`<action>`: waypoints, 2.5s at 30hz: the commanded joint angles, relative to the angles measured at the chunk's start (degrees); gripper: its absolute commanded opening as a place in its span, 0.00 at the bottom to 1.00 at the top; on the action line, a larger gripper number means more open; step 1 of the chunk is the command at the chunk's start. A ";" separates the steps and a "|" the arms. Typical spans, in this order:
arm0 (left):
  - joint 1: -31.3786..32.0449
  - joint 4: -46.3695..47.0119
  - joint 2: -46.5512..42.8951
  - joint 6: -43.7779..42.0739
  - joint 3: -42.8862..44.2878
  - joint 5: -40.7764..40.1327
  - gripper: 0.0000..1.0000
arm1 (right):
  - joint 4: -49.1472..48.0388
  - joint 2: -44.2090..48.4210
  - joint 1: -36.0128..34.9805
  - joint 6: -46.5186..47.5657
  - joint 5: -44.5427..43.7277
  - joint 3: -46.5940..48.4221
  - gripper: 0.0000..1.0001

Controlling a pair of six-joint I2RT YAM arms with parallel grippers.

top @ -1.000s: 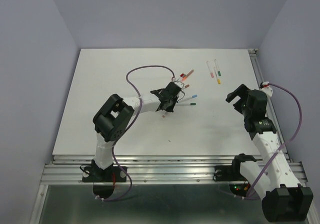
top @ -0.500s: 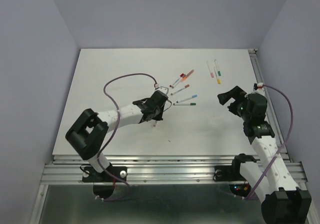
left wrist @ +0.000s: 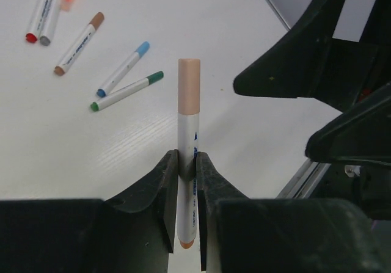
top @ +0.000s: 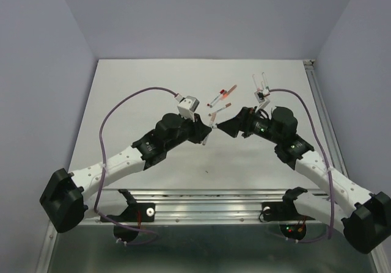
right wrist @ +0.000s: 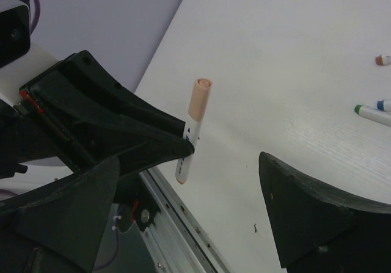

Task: Open the pen caps

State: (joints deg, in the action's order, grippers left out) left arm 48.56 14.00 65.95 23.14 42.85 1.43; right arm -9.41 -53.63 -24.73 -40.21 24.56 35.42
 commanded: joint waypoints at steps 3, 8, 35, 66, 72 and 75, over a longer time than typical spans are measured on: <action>1.10 9.02 -2.75 3.05 -2.50 5.78 0.00 | -4.73 -5.52 -8.21 3.47 -10.22 7.03 1.00; 1.19 10.78 -3.73 4.99 -4.79 6.65 0.00 | -7.72 -8.86 -11.56 3.47 -16.03 8.35 0.97; 1.81 8.94 -5.40 5.25 -6.46 6.48 0.00 | -11.77 -11.33 -15.35 2.68 -22.36 9.41 0.10; 1.98 7.53 2.52 4.46 0.31 7.18 0.00 | -4.92 -13.43 -15.35 -2.77 -22.08 11.43 0.01; 5.05 8.59 -2.57 5.86 -7.95 6.92 0.00 | -1.57 -17.12 -11.32 -0.23 -42.83 17.40 0.01; 7.68 9.20 -5.56 10.16 -12.60 7.27 0.00 | -2.98 -21.16 -2.73 -0.23 -38.55 21.00 0.01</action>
State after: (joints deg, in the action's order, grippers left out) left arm 51.16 24.80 66.32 29.04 36.12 2.68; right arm -7.27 -70.94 -40.88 -44.16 2.76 48.45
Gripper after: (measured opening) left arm 0.223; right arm 0.224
